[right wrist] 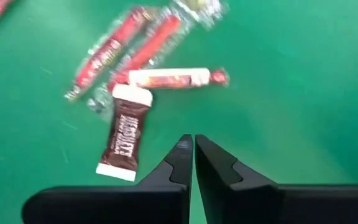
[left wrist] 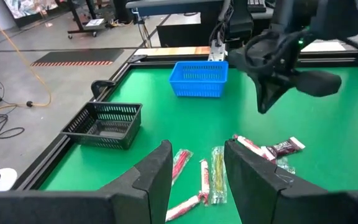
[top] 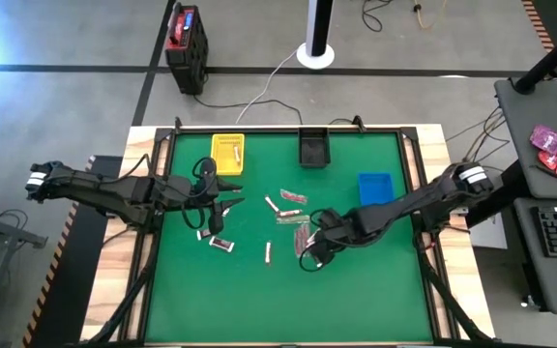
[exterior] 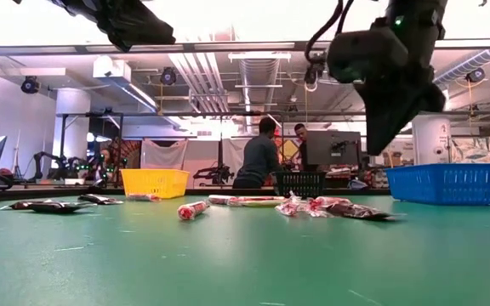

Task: Sort candy by brand, put in halloween buckets
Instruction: Put the brown chocolate into the blue basket

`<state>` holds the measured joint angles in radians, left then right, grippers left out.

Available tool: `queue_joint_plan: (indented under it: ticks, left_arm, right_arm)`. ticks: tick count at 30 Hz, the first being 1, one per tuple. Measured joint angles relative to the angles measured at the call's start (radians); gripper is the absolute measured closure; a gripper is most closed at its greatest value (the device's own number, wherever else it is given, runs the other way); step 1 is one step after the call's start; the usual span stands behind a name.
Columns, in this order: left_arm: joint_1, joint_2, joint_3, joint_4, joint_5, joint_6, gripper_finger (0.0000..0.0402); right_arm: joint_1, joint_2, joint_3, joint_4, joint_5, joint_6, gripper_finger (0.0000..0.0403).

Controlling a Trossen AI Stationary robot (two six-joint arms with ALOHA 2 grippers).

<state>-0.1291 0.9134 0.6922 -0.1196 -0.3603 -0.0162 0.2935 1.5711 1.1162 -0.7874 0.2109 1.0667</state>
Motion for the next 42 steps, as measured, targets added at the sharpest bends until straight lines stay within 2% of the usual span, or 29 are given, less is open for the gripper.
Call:
queue_joint_plan:
  ticks: [2,5,8,15,21,23,30,36,39,42]
  left_arm:
    - [0.000,0.002,0.000,-0.001,0.000,0.000,0.0271]
    - [0.000,0.002,0.000,-0.001,0.000,0.008,0.0271]
    - [0.000,0.002,0.000,-0.002,0.000,0.008,0.0271]
    - [0.000,0.016,0.000,-0.004,0.000,0.009,0.0271]
    - [0.000,0.039,0.000,-0.001,-0.015,0.015,0.0271]
    - [0.000,0.047,0.000,-0.001,-0.017,0.015,0.0271]
    - [0.000,0.058,-0.001,0.018,-0.024,0.015,0.0271]
    - [0.000,0.056,-0.001,0.027,-0.025,0.015,0.0271]
    - [0.000,0.056,-0.001,0.027,-0.026,0.015,0.0271]
    - [0.000,0.058,-0.001,0.031,-0.026,0.015,0.0271]
  right_arm:
    - [0.006,-0.005,-0.010,0.048,0.001,-0.129,0.0388]
    - [0.050,0.007,-0.040,0.153,0.006,-0.429,0.0374]
    - [0.094,0.044,-0.077,0.237,0.003,-0.546,0.0354]
    - [0.176,0.120,-0.163,0.505,0.183,-0.441,0.0288]
    - [0.285,0.163,-0.212,0.558,0.516,-0.297,0.0232]
    - [0.316,0.184,-0.224,0.567,0.591,-0.260,0.0218]
    - [0.350,0.298,-0.260,0.759,0.671,-0.187,0.0195]
    - [0.351,0.367,-0.259,0.809,0.706,-0.089,0.0195]
    - [0.354,0.398,-0.260,0.810,0.710,-0.039,0.0205]
    - [0.358,0.429,-0.260,0.812,0.719,-0.002,0.0234]
